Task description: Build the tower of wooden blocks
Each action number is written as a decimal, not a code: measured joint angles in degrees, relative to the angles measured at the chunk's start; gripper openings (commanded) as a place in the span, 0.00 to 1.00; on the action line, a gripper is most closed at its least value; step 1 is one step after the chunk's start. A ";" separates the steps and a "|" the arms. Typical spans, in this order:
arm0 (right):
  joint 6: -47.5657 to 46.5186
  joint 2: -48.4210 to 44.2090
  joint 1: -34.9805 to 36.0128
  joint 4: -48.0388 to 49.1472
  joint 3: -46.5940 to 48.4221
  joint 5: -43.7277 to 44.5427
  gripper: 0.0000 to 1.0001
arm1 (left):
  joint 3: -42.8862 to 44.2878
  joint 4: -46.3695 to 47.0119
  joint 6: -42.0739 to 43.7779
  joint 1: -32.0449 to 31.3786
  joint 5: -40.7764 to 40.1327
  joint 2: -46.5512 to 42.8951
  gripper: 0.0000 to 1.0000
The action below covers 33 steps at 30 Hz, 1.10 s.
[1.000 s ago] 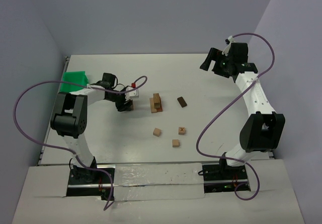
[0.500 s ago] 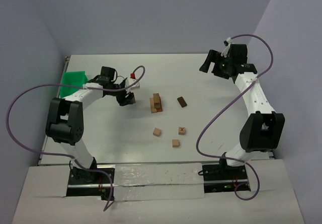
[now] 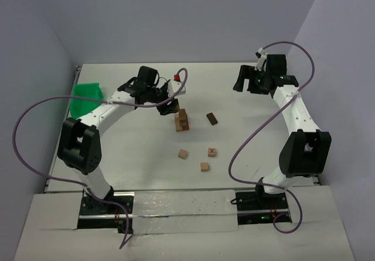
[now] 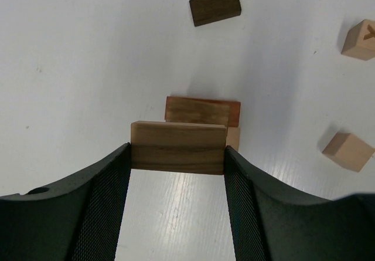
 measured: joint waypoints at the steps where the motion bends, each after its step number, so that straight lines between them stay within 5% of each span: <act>1: -0.50 -0.01 0.00 -0.04 -0.52 0.15 1.00 | 0.75 -0.24 -0.01 -0.67 -0.17 0.47 0.24; 33: -2.99 -0.02 0.00 -0.42 -3.42 -0.68 1.00 | 5.77 -4.61 -0.15 -4.05 -0.75 10.57 0.41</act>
